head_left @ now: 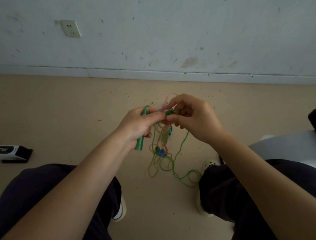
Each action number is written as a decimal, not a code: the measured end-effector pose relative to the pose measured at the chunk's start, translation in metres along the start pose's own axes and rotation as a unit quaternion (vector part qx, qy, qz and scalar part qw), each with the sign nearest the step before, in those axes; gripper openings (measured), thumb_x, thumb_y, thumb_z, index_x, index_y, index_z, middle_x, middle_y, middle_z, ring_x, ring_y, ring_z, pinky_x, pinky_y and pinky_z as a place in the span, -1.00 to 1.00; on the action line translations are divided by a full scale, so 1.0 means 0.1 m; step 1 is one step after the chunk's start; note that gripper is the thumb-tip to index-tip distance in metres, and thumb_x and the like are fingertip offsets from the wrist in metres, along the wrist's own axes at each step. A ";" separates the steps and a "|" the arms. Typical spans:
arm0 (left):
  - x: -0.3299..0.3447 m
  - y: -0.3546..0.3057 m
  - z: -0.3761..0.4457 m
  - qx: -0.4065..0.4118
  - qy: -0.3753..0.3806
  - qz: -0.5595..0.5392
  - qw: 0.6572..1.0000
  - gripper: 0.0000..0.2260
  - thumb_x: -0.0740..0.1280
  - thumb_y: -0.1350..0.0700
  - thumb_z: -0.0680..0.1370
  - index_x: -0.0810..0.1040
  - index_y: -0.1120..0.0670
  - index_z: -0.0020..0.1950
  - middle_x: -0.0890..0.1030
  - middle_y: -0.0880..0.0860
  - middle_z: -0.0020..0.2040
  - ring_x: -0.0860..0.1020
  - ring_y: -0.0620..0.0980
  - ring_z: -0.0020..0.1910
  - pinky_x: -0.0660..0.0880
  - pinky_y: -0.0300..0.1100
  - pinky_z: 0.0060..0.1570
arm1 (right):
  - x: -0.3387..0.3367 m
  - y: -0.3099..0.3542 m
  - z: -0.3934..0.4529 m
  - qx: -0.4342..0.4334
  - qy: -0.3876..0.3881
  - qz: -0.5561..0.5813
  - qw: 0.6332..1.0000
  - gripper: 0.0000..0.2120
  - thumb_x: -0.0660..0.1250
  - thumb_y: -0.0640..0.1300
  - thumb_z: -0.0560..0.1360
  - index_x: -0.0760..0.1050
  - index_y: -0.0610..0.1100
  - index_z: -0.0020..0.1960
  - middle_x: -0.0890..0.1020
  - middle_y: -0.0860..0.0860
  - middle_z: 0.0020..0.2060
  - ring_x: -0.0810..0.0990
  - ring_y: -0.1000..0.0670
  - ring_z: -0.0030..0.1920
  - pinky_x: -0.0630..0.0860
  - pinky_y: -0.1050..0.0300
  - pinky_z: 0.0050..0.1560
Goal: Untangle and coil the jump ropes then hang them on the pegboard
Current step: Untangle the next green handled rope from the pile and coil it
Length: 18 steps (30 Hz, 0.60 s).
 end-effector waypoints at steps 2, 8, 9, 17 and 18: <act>-0.01 -0.01 0.00 0.002 -0.008 -0.010 1.000 -0.95 0.46 0.09 0.51 0.61 0.04 -0.09 0.52 -0.15 -0.50 0.37 -0.22 -0.57 0.35 -0.20 -0.36 | -0.01 -0.01 0.00 0.024 -0.003 0.032 0.999 -0.72 0.50 -0.29 0.43 0.56 -0.02 0.04 0.64 -0.12 -0.25 0.63 -0.03 -0.29 0.59 0.15 -0.25; -0.03 0.00 0.04 0.011 -0.057 -0.013 0.998 -0.88 0.47 0.09 0.51 0.62 0.06 0.01 0.51 -0.20 -0.54 0.43 -0.26 -0.57 0.39 -0.18 -0.30 | 0.06 -0.02 -0.03 0.110 -0.023 0.154 0.982 -0.81 0.45 -0.30 0.46 0.60 -0.19 0.07 0.73 -0.09 -0.13 0.72 -0.06 -0.13 0.63 0.14 -0.10; -0.03 0.00 0.04 0.015 -0.056 -0.012 0.998 -0.87 0.47 0.08 0.52 0.62 0.06 0.03 0.51 -0.20 -0.54 0.44 -0.27 -0.57 0.39 -0.18 -0.29 | 0.06 -0.01 -0.03 0.109 -0.023 0.163 0.980 -0.81 0.45 -0.29 0.47 0.61 -0.20 0.07 0.73 -0.07 -0.13 0.72 -0.06 -0.12 0.63 0.16 -0.09; 0.00 0.00 0.01 0.012 -0.013 -0.009 1.000 -0.73 0.52 0.06 0.47 0.59 0.09 0.10 0.53 -0.19 -0.53 0.48 -0.26 -0.57 0.40 -0.29 -0.42 | 0.09 -0.02 -0.02 0.120 -0.048 0.197 0.972 -0.88 0.40 -0.36 0.48 0.62 -0.21 -0.02 0.72 -0.07 -0.17 0.70 -0.03 -0.14 0.60 0.17 -0.08; 0.00 0.00 0.01 0.014 -0.013 -0.007 1.000 -0.75 0.52 0.08 0.46 0.59 0.09 0.08 0.53 -0.18 -0.54 0.47 -0.25 -0.57 0.40 -0.31 -0.45 | 0.09 -0.02 -0.01 0.124 -0.047 0.210 0.969 -0.88 0.40 -0.36 0.48 0.62 -0.21 -0.02 0.72 -0.09 -0.16 0.70 -0.04 -0.14 0.61 0.14 -0.06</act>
Point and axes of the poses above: each hand's wrist, its own z-axis towards the middle knuckle, its own x-axis out of the palm, y = z × x, the point moved 1 cm from there along z, towards the middle knuckle
